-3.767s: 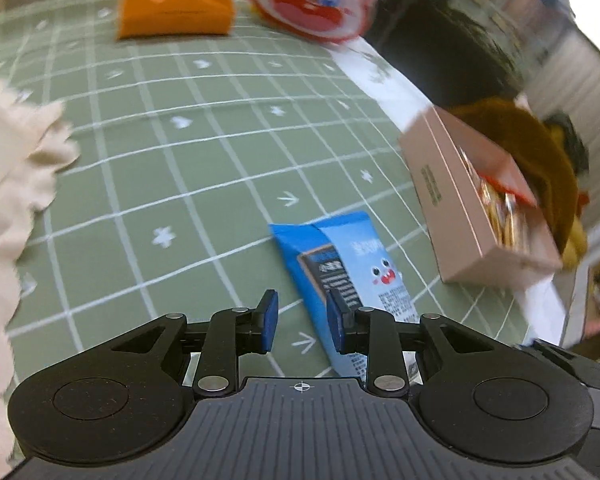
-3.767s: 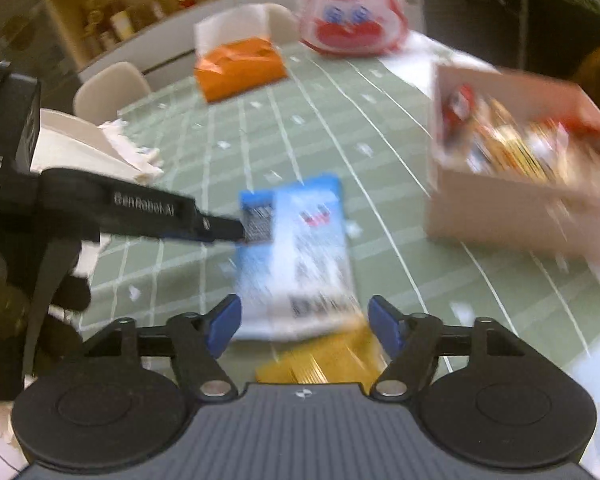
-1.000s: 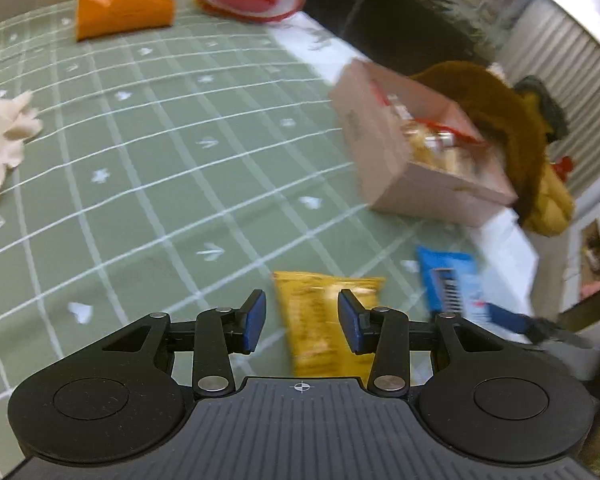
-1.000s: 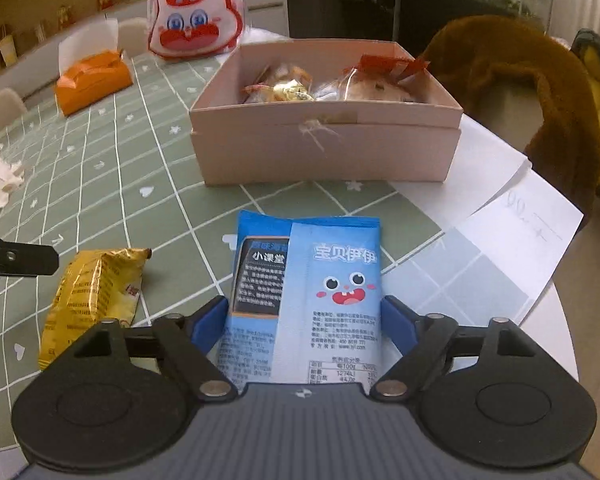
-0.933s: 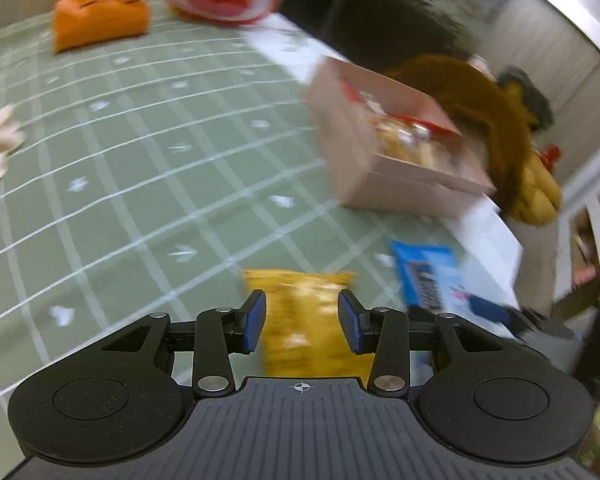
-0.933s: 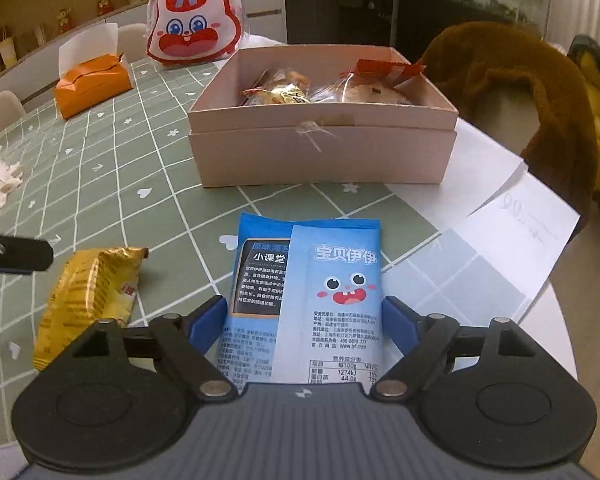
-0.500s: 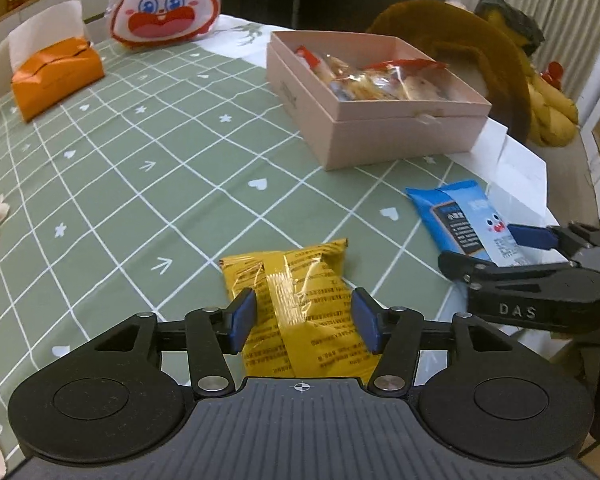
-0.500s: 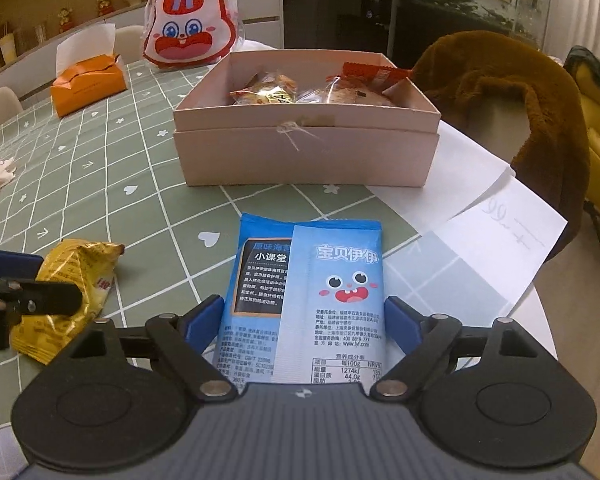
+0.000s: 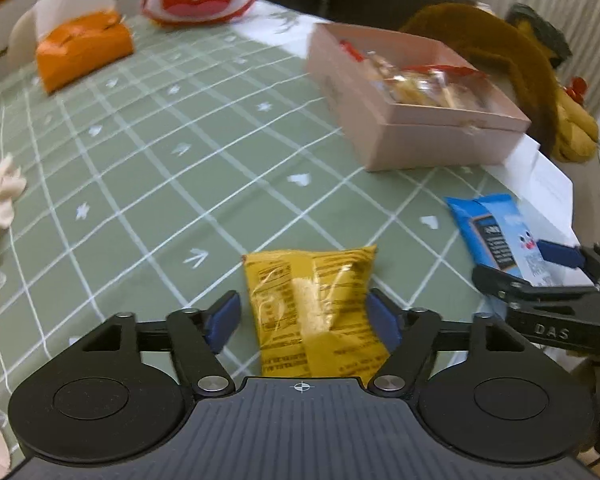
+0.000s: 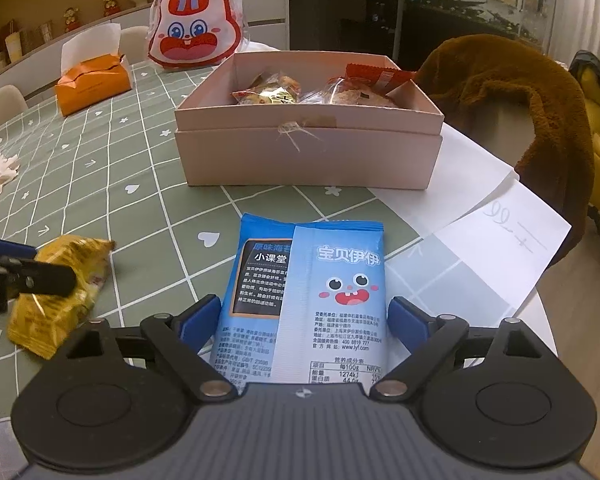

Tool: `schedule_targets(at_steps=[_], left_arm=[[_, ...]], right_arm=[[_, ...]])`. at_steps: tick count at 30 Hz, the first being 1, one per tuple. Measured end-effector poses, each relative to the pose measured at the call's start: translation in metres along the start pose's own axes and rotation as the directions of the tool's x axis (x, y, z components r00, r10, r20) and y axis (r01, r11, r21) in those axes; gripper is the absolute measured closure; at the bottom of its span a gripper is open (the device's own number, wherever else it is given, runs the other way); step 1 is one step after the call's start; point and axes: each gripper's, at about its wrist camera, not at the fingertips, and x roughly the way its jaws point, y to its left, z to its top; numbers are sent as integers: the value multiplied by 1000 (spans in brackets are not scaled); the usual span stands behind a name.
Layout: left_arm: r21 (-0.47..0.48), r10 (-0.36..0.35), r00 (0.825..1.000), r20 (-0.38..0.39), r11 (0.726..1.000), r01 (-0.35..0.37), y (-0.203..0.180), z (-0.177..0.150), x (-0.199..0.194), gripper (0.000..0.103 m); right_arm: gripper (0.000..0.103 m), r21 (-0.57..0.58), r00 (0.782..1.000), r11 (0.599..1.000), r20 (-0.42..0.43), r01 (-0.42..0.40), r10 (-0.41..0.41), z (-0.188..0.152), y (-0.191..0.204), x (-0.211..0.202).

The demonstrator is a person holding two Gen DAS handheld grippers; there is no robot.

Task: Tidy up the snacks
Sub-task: 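Grasp the yellow chip bag with the left gripper while the right holds the blue pack, then carry the yellow bag and blue pack into the pink box and open both grippers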

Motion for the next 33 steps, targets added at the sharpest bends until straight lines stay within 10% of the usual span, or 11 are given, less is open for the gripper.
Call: schedule_targets(at_steps=[13, 20, 26, 33], left_arm=[[64, 3, 1000, -23, 998, -1, -19, -1, 10, 23], [0, -10, 1000, -17, 1000, 10, -7, 0, 4, 40], [-43, 14, 1000, -18, 999, -15, 3, -2, -1, 42], [-20, 24, 1000, -14, 1000, -24, 0, -4, 0, 40]], right_arm=[[0, 7, 1000, 1000, -26, -6, 6, 3, 4, 6], [8, -106, 993, 988, -56, -111, 105, 2, 19, -3], [10, -87, 997, 996, 72, -30, 36, 11, 26, -12], [8, -19, 993, 994, -57, -107, 106, 23, 23, 15]])
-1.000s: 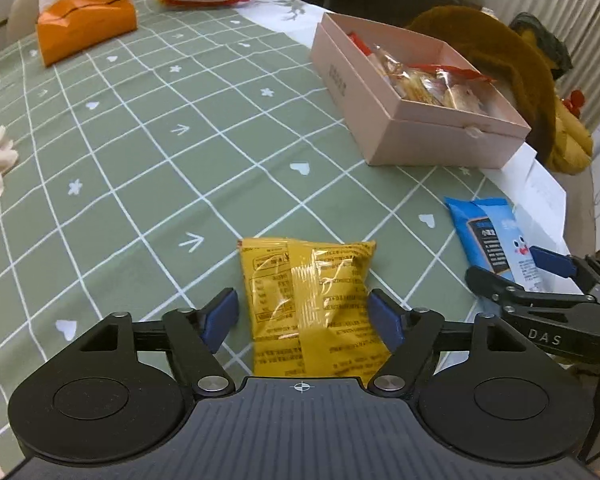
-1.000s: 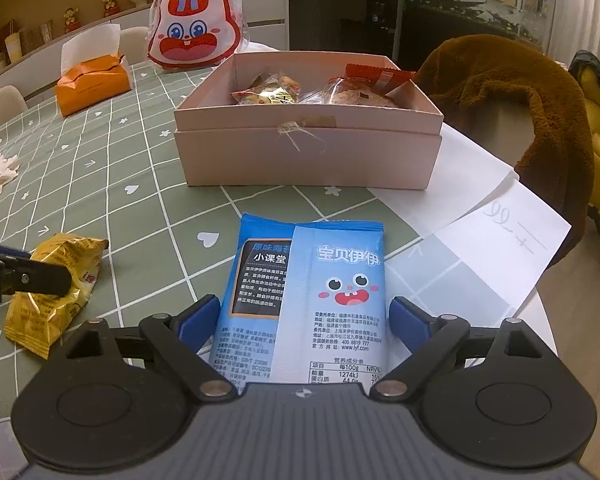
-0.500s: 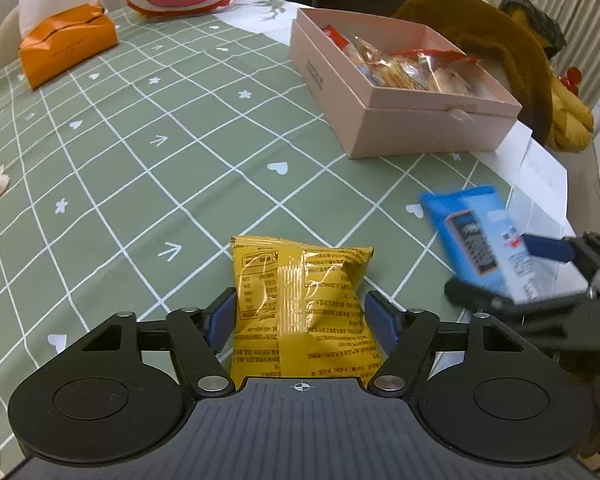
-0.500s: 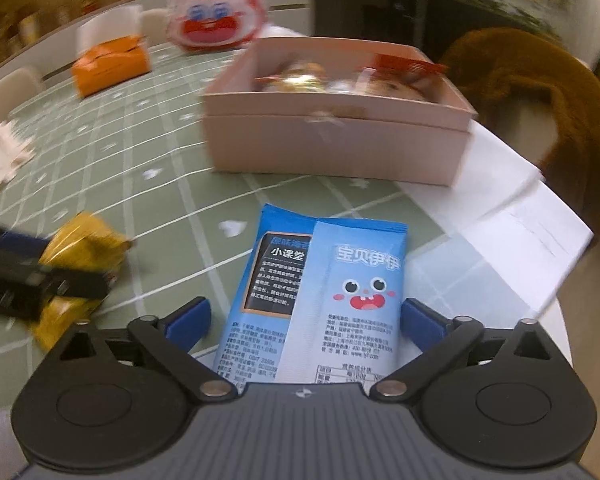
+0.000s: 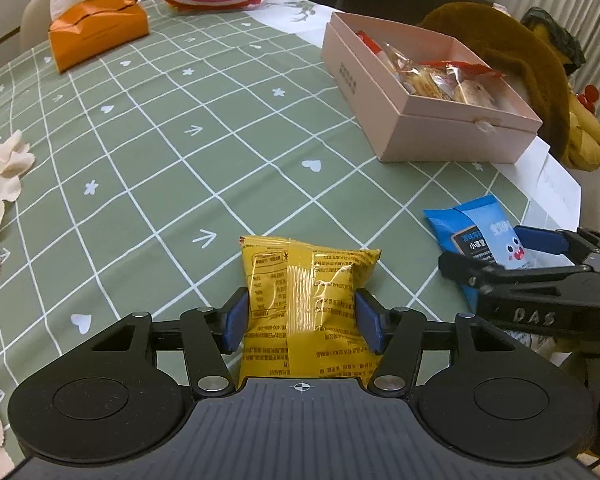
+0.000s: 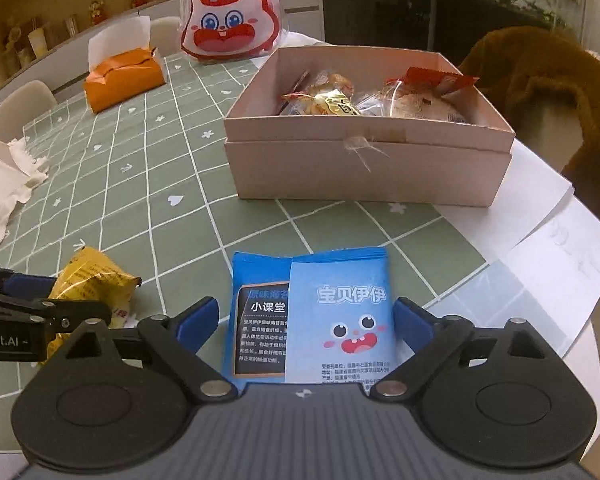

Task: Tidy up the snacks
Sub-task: 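Carry the yellow bag and blue pack into the pink box and open both grippers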

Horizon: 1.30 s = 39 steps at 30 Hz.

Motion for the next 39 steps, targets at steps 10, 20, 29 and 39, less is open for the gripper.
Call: schedule_targets(at_steps=[10, 20, 29, 39], left_arm=[[-1, -23, 1000, 19, 1000, 23, -1, -1, 1, 35], [12, -52, 998, 24, 999, 51, -6, -6, -2, 43], [-19, -176, 970, 164, 983, 182, -10, 13, -47, 46], [86, -350, 869, 351, 936, 342, -42, 176, -86, 45]], right_arm=[[24, -141, 1000, 990, -8, 26, -28, -9, 12, -15], [25, -69, 999, 996, 20, 48, -47, -7, -7, -37], [25, -33, 993, 999, 116, 38, -34, 10, -22, -76], [23, 66, 913, 998, 409, -15, -13, 175, -71, -159]])
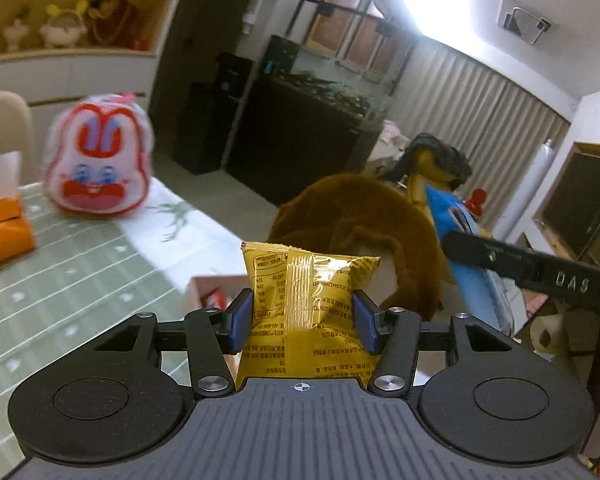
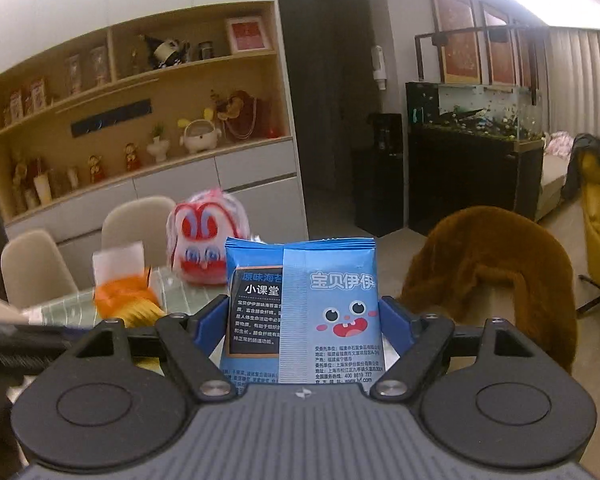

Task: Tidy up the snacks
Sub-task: 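Carry the yellow bag and blue pack into the pink box and open both grippers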

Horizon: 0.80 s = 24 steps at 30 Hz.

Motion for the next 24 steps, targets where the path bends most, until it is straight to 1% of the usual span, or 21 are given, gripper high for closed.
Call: schedule_targets(at_steps=[1, 3, 4, 5, 6, 7, 8, 9, 10, 12, 14, 16, 18, 20, 21, 22, 24], left_arm=[[-15, -6, 1000, 1, 1000, 6, 3, 3, 15, 44], [-45, -48, 999, -1, 998, 48, 15, 3, 52, 42], [-71, -62, 998, -32, 996, 59, 25, -2, 78, 43], [-96, -62, 994, -85, 994, 54, 34, -8, 99, 43], [-126, -53, 987, -151, 991, 34, 43, -15, 121, 44], [-139, -52, 982, -182, 990, 27, 49, -20, 133, 45], [-136, -64, 980, -187, 990, 38, 53, -25, 139, 45], [-125, -69, 981, -180, 991, 47, 54, -27, 142, 45], [-117, -68, 982, -175, 992, 48, 56, -28, 143, 45], [-134, -65, 985, -158, 990, 43, 64, -28, 138, 45], [-159, -39, 992, -117, 987, 20, 76, -32, 126, 45], [-154, 5, 994, -111, 988, -22, 83, -40, 113, 45], [-114, 45, 993, -109, 992, -58, 89, -54, 99, 45], [-77, 82, 991, -108, 993, -90, 88, -73, 78, 45], [-70, 104, 989, -110, 991, -112, 87, -86, 66, 45], [-75, 112, 987, -113, 990, -121, 86, -98, 57, 45], [-81, 118, 985, -126, 988, -129, 84, -115, 44, 45]], right_arm=[[23, -2, 1000, 1000, -8, 8, -8, 8, -2, 12], [22, 4, 999, 1000, -47, 28, -27, 15, -5, 43], [18, 21, 996, 999, -83, 31, -29, 15, -8, 64], [17, 44, 993, 998, -115, 33, -28, 13, -12, 82], [17, 74, 985, 997, -171, 30, -17, 7, -16, 107], [17, 98, 974, 994, -226, 37, -13, 0, -18, 128], [18, 128, 958, 989, -284, 68, -29, -10, -22, 149], [18, 144, 948, 984, -314, 105, -55, -19, -26, 164], [19, 148, 946, 982, -316, 120, -68, -25, -27, 171], [19, 146, 946, 981, -316, 126, -75, -35, -29, 179], [19, 151, 947, 979, -310, 135, -83, -41, -30, 179], [19, 160, 950, 982, -309, 100, -46, -48, -29, 175], [19, 173, 955, 981, -296, 85, -31, -54, -29, 163], [19, 185, 957, 981, -290, 52, 4, -63, -28, 153], [19, 192, 955, 980, -295, 43, 16, -70, -26, 147], [19, 195, 954, 981, -299, 23, 37, -77, -23, 143], [19, 192, 943, 981, -320, -34, 95, -94, -14, 135]])
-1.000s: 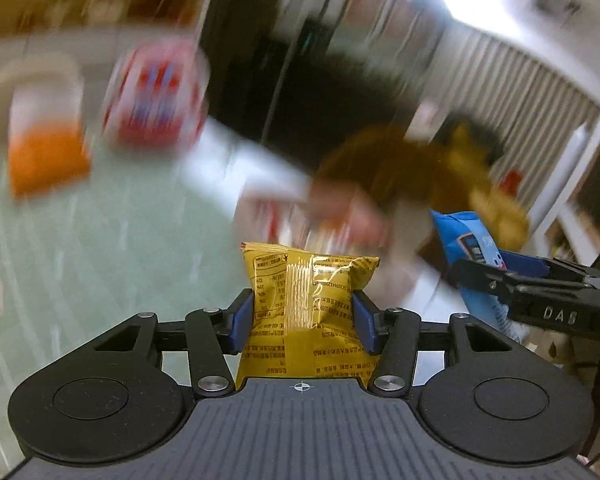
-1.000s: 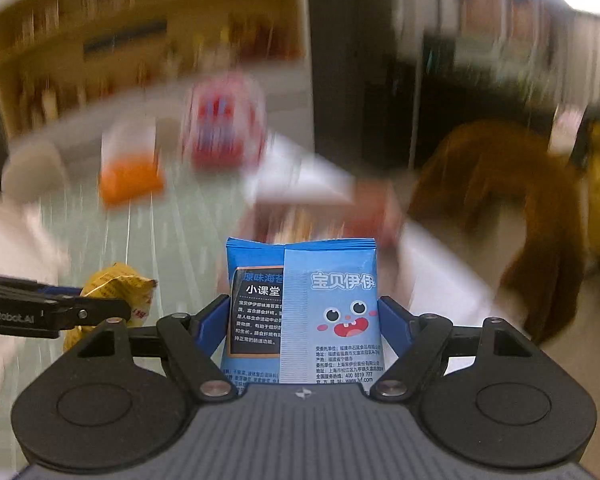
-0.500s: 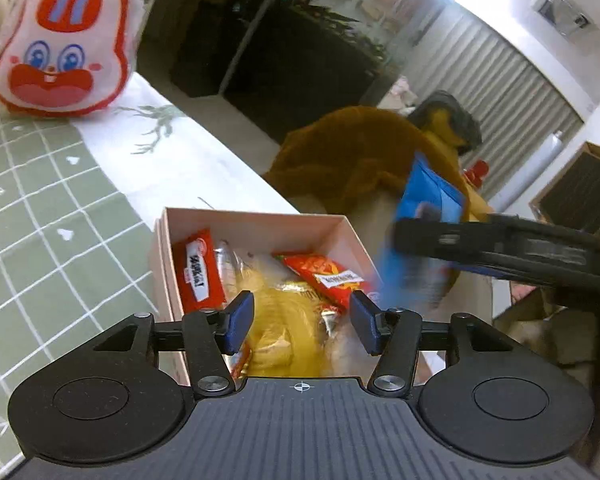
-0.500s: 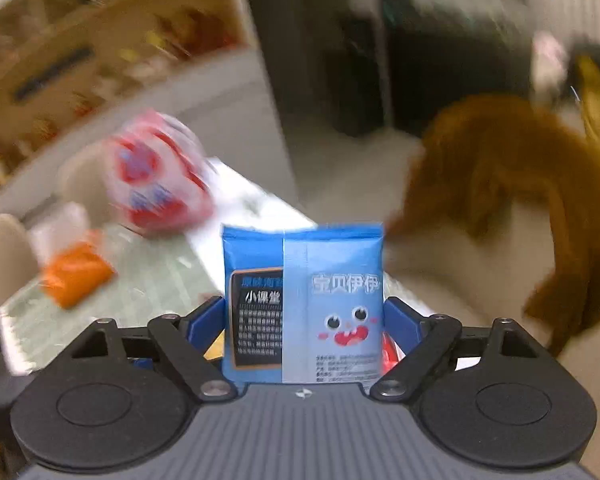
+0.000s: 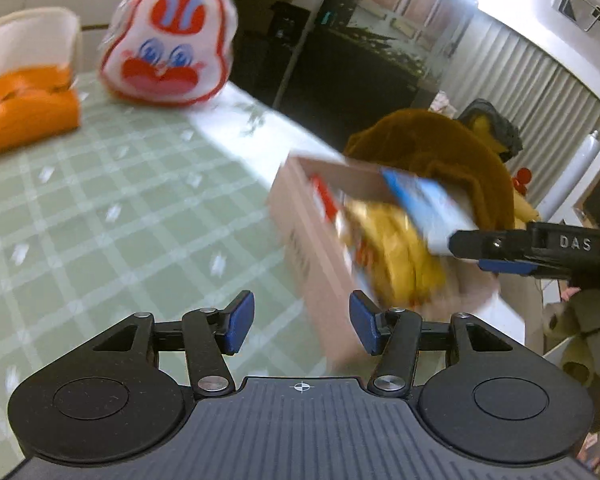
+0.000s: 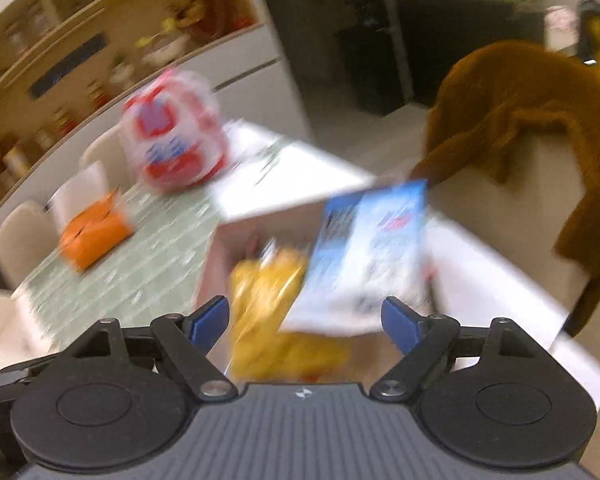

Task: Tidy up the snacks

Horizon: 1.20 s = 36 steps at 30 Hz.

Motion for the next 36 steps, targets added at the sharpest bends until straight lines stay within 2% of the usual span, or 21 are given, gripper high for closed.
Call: schedule_targets(at_steps=[3, 6, 8, 10, 12, 15, 18, 23, 27, 33, 36], left_arm=[[16, 38, 999, -30, 999, -37, -3, -29, -18, 45], [50, 75, 997, -35, 996, -74, -6, -55, -29, 45], [82, 102, 994, -28, 992, -99, -6, -74, -38, 45], [99, 138, 990, -34, 986, -134, -7, -89, -37, 45], [116, 157, 988, 7, 981, -157, -8, -99, -37, 45], [163, 188, 982, 31, 968, -190, -15, -105, -35, 45], [208, 205, 976, 79, 954, -217, -21, -109, -31, 45], [247, 229, 966, 120, 936, -253, -27, -113, -25, 45], [224, 224, 966, 130, 942, -249, -25, -109, -20, 45], [209, 208, 968, 140, 949, -235, -21, -108, -20, 45], [194, 194, 971, 142, 956, -220, -18, -107, -21, 45]], right_arm=[[19, -50, 999, 998, -16, -39, 38, -34, 15, -6], [19, -78, 1000, 997, -14, -22, 21, -69, 28, -14], [19, -55, 1000, 998, 0, -2, 2, -95, 35, -19], [19, -29, 999, 999, 20, 36, -36, -122, 39, -22], [19, -27, 994, 994, 37, 107, -106, -145, 47, -21], [19, -100, 976, 971, 39, 216, -213, -171, 61, -13], [18, -157, 961, 948, 74, 275, -266, -180, 72, -10], [10, -92, 941, 940, 113, 328, -318, -179, 64, -5], [1, -84, 933, 935, 136, 345, -333, -182, 60, -3], [1, -14, 909, 919, 157, 393, -387, -184, 50, -4], [1, -13, 906, 917, 159, 398, -392, -184, 51, -3]])
